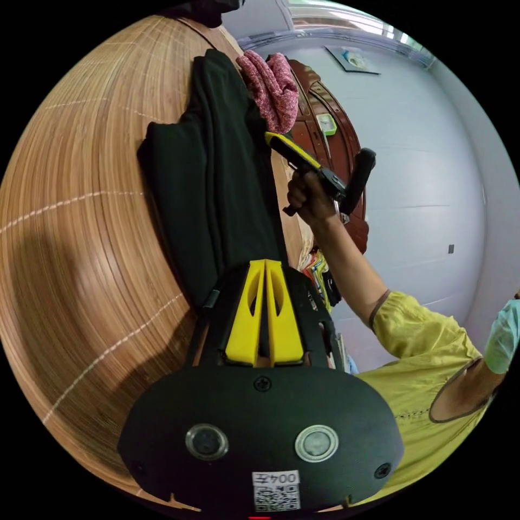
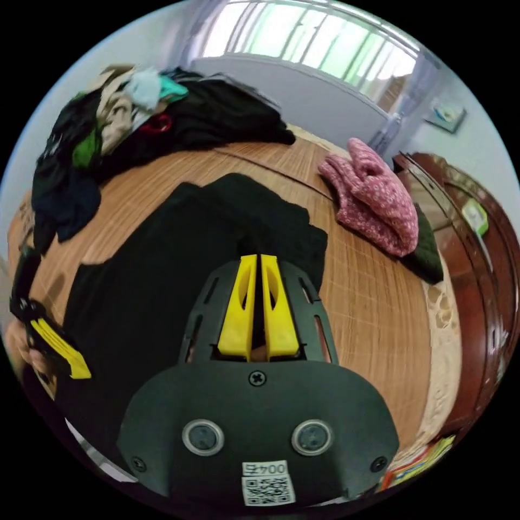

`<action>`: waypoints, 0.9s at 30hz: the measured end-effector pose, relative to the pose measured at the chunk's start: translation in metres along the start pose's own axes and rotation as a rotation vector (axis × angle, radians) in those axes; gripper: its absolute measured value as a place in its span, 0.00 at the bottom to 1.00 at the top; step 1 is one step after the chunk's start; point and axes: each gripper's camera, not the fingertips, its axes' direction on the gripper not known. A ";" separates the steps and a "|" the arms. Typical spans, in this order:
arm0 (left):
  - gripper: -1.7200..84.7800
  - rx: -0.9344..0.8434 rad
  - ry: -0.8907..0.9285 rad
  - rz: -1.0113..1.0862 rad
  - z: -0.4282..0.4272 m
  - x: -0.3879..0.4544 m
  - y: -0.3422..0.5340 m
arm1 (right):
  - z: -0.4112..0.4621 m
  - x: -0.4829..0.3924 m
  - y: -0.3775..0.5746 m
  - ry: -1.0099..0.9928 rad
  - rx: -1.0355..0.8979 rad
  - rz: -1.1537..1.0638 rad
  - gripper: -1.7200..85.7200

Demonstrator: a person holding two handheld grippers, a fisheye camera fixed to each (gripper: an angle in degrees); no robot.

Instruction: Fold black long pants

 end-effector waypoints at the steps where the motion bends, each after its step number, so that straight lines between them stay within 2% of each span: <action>1: 0.03 0.012 0.028 -0.020 -0.005 -0.008 0.000 | 0.001 0.023 -0.005 -0.040 -0.002 0.100 0.08; 6: 0.03 0.056 0.233 -0.133 -0.023 -0.045 0.000 | 0.027 0.099 -0.010 -0.317 -0.095 0.394 0.15; 9: 0.03 0.089 0.241 -0.166 -0.032 -0.054 0.003 | 0.035 0.119 -0.006 -0.437 -0.069 0.461 0.15; 15: 0.03 0.130 0.265 -0.203 -0.047 -0.068 0.010 | 0.048 0.124 -0.014 -0.389 -0.113 0.427 0.14; 21: 0.03 0.162 0.267 -0.205 -0.058 -0.074 0.021 | 0.050 0.134 -0.015 -0.449 -0.093 0.478 0.09; 27: 0.03 0.162 0.249 -0.193 -0.063 -0.072 0.033 | 0.007 0.084 -0.015 -0.148 0.033 0.206 0.06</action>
